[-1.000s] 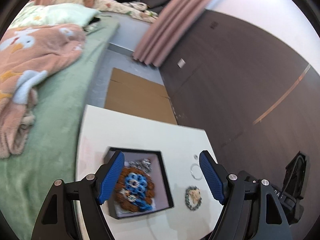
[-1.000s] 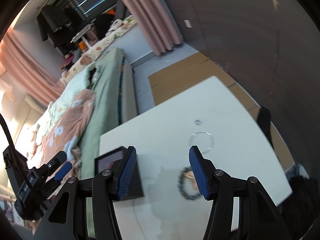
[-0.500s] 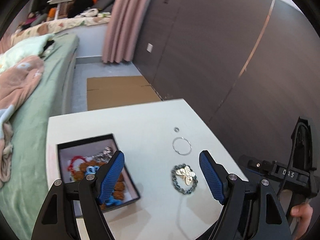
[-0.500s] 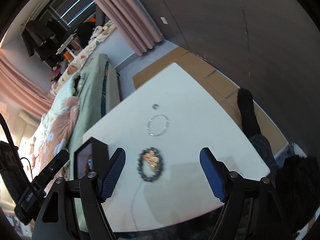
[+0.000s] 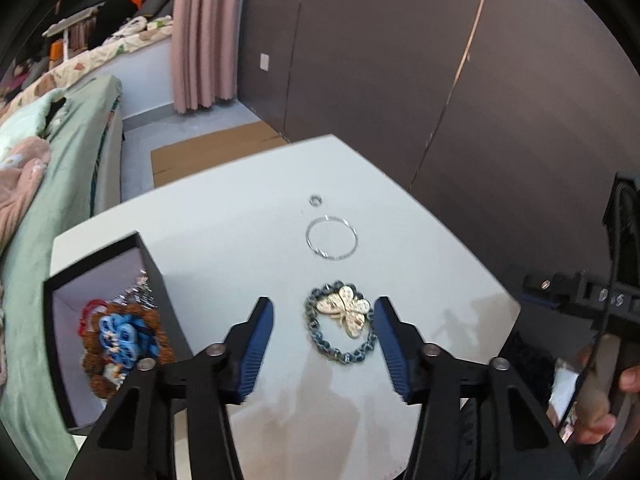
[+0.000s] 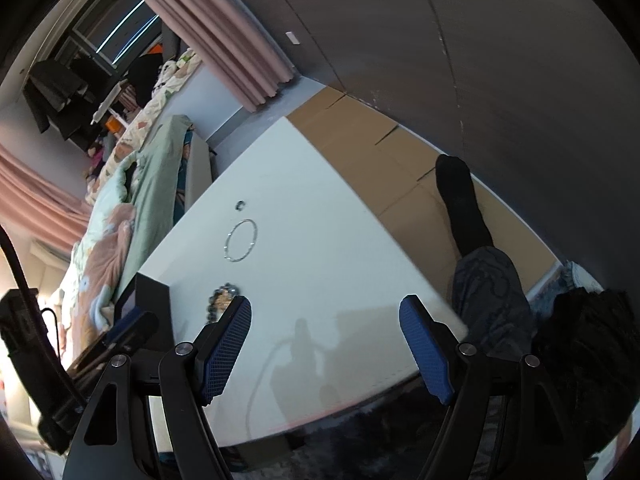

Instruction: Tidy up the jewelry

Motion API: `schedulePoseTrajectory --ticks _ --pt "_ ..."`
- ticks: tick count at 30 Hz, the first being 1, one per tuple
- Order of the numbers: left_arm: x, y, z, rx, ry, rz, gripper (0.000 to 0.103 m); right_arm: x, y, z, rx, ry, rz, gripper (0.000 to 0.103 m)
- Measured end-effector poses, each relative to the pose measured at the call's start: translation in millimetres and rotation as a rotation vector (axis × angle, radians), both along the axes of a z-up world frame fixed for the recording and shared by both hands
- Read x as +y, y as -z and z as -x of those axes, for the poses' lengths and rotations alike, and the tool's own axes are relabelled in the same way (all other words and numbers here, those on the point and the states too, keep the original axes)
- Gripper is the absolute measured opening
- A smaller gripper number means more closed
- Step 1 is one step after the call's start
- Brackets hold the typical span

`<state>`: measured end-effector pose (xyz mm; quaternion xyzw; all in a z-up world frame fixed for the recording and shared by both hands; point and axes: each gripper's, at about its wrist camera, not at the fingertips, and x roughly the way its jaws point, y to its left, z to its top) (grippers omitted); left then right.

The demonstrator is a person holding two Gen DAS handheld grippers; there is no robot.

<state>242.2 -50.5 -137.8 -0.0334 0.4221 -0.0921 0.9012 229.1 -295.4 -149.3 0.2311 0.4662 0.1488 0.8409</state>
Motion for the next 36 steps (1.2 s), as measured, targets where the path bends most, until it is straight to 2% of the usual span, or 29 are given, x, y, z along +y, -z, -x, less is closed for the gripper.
schedulePoseTrajectory --ticks 5,14,16,18,21,25,28,36 --pt "-10.6 20.5 -8.3 0.034 -0.006 -0.043 0.035 -8.6 8.9 -2.4 0.012 0.007 -0.017 0.077" --pt "-16.0 49.2 -24.3 0.092 -0.040 -0.090 0.029 -25.7 18.4 -1.0 0.031 0.021 -0.034 0.077" --pt "-17.2 51.5 -24.2 0.078 -0.058 -0.106 0.026 -26.8 17.6 -1.2 0.030 0.021 -0.035 0.077" --pt "-20.3 51.0 -24.8 0.074 -0.050 -0.112 0.009 -26.8 17.3 -1.0 0.030 0.018 -0.034 0.077" --pt "-18.0 46.1 -21.6 0.061 -0.045 -0.059 0.009 -21.8 15.3 -1.3 0.029 0.004 -0.032 0.077" --pt "-11.2 23.2 -15.3 -0.014 -0.055 -0.002 0.009 -12.7 9.1 -2.1 0.018 -0.018 -0.022 0.077" --pt "-1.7 8.0 -11.9 -0.045 -0.059 0.071 0.009 -3.5 4.3 -3.7 0.012 -0.034 -0.015 0.077" --pt "29.0 -27.3 -4.1 -0.121 -0.091 0.189 0.009 34.2 -1.1 -7.4 0.016 -0.097 0.013 0.077"
